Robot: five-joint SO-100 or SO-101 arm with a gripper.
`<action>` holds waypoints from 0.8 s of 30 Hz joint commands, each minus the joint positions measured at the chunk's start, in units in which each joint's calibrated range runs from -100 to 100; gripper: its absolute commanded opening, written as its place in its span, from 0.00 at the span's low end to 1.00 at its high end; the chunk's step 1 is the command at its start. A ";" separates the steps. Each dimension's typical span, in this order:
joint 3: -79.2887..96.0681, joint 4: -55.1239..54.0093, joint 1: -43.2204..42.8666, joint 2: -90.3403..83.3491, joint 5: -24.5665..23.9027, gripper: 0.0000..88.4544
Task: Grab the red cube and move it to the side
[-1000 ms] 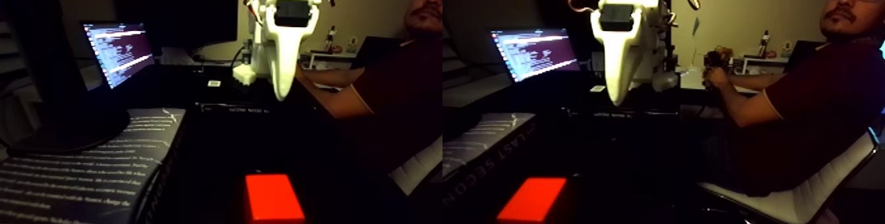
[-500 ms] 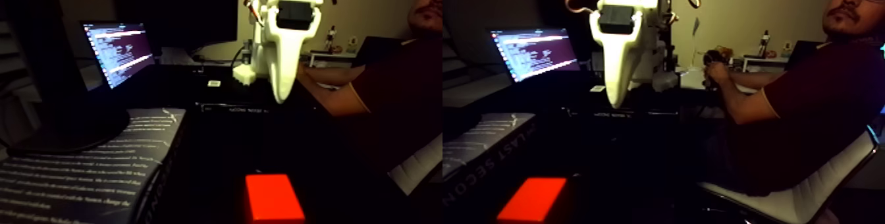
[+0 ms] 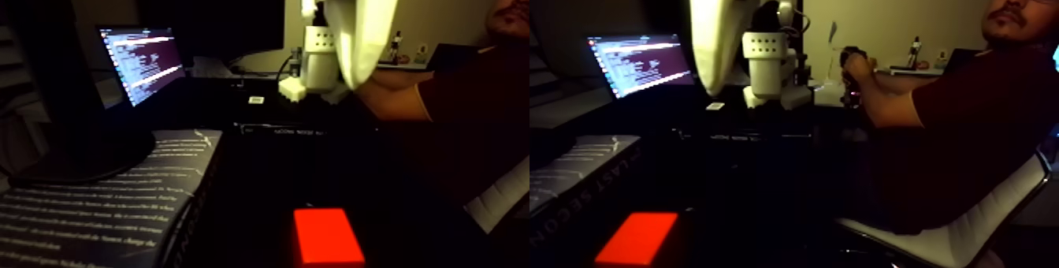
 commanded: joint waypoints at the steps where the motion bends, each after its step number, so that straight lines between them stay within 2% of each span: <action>1: -11.32 3.12 0.34 8.08 0.22 0.02; 6: -19.85 5.40 0.34 19.26 0.16 0.03; 11: -21.66 4.72 0.42 27.66 -0.16 0.15; 18: -24.38 4.13 2.50 33.38 -0.32 0.21; 24: -26.65 4.13 3.50 36.40 -0.38 0.31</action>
